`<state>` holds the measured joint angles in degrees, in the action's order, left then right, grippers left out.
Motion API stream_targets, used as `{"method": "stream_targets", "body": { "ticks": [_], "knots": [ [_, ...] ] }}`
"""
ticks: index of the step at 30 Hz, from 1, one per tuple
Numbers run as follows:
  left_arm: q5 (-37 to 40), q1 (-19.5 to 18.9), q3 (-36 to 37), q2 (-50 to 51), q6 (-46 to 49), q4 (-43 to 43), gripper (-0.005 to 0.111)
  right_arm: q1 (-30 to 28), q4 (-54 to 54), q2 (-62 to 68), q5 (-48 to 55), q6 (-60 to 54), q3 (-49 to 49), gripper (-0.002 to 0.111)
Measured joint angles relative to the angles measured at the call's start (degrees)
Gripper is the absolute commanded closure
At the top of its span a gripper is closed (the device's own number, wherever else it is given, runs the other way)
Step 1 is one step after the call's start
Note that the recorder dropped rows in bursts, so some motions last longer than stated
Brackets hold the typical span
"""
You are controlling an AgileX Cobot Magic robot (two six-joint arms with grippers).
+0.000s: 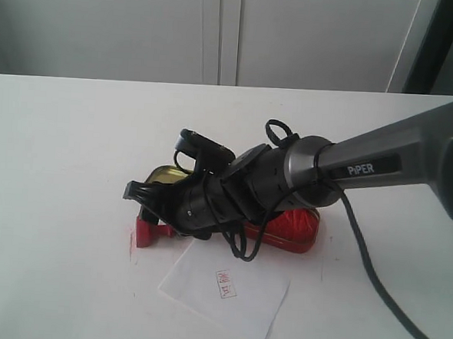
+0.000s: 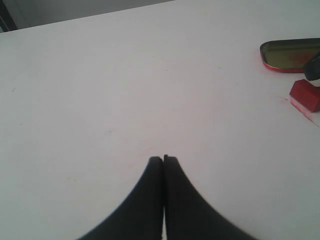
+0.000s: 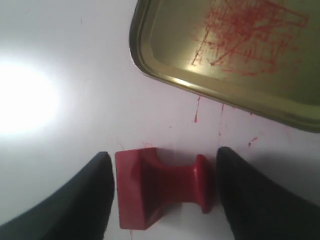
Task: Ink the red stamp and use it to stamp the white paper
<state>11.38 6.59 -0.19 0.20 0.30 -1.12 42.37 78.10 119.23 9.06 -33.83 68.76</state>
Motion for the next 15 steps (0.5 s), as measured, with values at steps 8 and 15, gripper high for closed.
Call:
{"method": "stream_targets", "body": {
  "ticks": [8,15],
  "knots": [
    [0.0,0.0,0.0,0.0,0.0,0.0,0.107,0.0,-0.2,-2.6,-3.8,0.0,0.0,0.055],
    [0.0,0.0,0.0,0.0,0.0,0.0,0.107,0.0,-0.3,-4.5,-3.8,0.0,0.0,0.083]
  ]
}}
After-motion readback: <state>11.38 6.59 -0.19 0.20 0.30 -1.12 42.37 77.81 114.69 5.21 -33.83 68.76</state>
